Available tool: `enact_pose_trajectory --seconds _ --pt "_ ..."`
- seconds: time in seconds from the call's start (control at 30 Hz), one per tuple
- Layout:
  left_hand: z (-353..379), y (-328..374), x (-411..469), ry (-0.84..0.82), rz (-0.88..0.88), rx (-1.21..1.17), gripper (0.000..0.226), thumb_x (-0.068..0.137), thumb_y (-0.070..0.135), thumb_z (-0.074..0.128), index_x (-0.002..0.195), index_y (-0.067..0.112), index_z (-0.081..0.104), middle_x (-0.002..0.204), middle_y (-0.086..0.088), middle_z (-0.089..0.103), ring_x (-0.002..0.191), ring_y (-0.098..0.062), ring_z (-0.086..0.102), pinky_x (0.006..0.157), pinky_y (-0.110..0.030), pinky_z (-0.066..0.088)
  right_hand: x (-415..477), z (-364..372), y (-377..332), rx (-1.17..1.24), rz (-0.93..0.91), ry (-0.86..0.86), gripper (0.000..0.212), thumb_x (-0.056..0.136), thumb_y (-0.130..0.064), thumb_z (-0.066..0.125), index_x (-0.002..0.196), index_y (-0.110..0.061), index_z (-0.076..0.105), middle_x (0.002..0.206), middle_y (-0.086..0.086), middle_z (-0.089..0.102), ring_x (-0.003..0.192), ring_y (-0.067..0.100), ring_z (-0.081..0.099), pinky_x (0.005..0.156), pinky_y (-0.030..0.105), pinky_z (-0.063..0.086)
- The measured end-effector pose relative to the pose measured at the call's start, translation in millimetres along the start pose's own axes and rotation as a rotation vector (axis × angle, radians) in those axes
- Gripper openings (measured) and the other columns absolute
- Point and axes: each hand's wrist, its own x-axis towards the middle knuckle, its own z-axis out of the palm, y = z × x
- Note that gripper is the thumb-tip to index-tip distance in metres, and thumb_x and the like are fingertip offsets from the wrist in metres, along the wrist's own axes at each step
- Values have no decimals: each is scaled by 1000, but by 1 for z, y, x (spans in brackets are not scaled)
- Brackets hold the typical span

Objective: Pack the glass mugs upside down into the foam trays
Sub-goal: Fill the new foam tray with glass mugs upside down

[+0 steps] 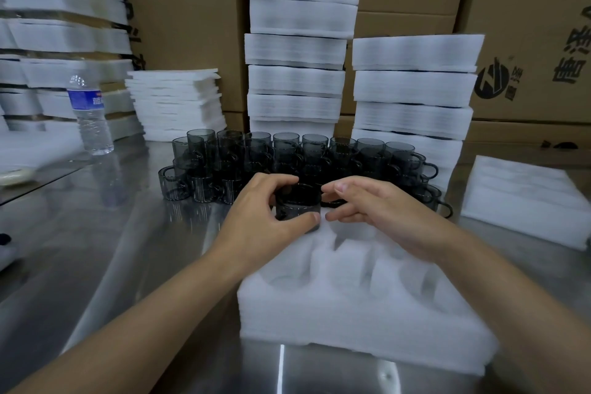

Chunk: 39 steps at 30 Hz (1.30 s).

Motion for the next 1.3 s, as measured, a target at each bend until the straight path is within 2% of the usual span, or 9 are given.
enact_pose_trajectory --seconds 0.13,0.3,0.57,0.77,0.87,1.0,1.07,1.2,1.3 --pt "0 -2 2 -95 -81 54 56 67 47 77 118 38 56 108 21 50 99 8 47 73 -7 36 0 0 0 3 -2 -2 25 92 -40 49 105 -28 67 108 -8 69 93 8 69 83 21 51" --pt "0 -4 3 -133 -95 103 59 67 50 76 120 33 57 110 20 51 110 -5 46 91 -23 40 1 1 -1 21 -11 3 30 84 -48 53 103 -29 68 107 -8 70 92 8 69 81 20 51" --pt "1 -4 3 -153 -83 152 54 65 59 65 114 36 57 104 26 49 108 -2 42 86 -20 36 0 1 1 31 -31 36 21 92 -36 51 99 -26 69 101 -8 71 89 11 70 78 20 54" --pt "0 -5 3 -175 -76 165 30 72 54 66 98 42 57 99 25 48 103 1 40 75 -13 33 5 -11 -4 116 -138 590 24 95 -15 51 82 -26 67 77 -13 70 70 -4 62 69 18 52" --pt "0 -4 3 -191 -79 161 22 71 56 64 88 46 54 100 25 48 103 1 38 75 -11 31 5 -20 1 -7 -38 762 27 94 -12 47 85 -31 63 92 -14 67 69 -7 56 67 17 43" --pt "0 -4 4 -181 -73 163 23 74 51 67 93 43 57 102 24 49 105 -1 38 77 -10 32 6 -19 6 -326 219 586 35 88 -7 45 97 -37 59 118 -4 60 111 18 53 93 36 44" --pt "0 -5 3 -184 -71 167 22 73 52 67 91 43 58 102 24 49 105 -1 37 77 -11 32 6 -15 6 -515 349 423 34 87 -12 45 101 -40 60 116 -1 61 115 28 52 99 41 41" --pt "1 -6 3 -185 -88 140 16 72 52 65 79 37 65 99 23 50 103 1 37 78 -10 29 4 -15 6 -637 371 288 23 93 -23 44 98 -35 63 84 -17 63 63 10 63 79 29 47" --pt "2 -7 4 -168 -109 127 21 77 45 68 67 27 68 95 20 51 101 5 37 75 -9 28 3 -15 8 -635 333 270 26 95 -23 44 107 -35 63 102 -12 67 59 3 55 68 25 43"
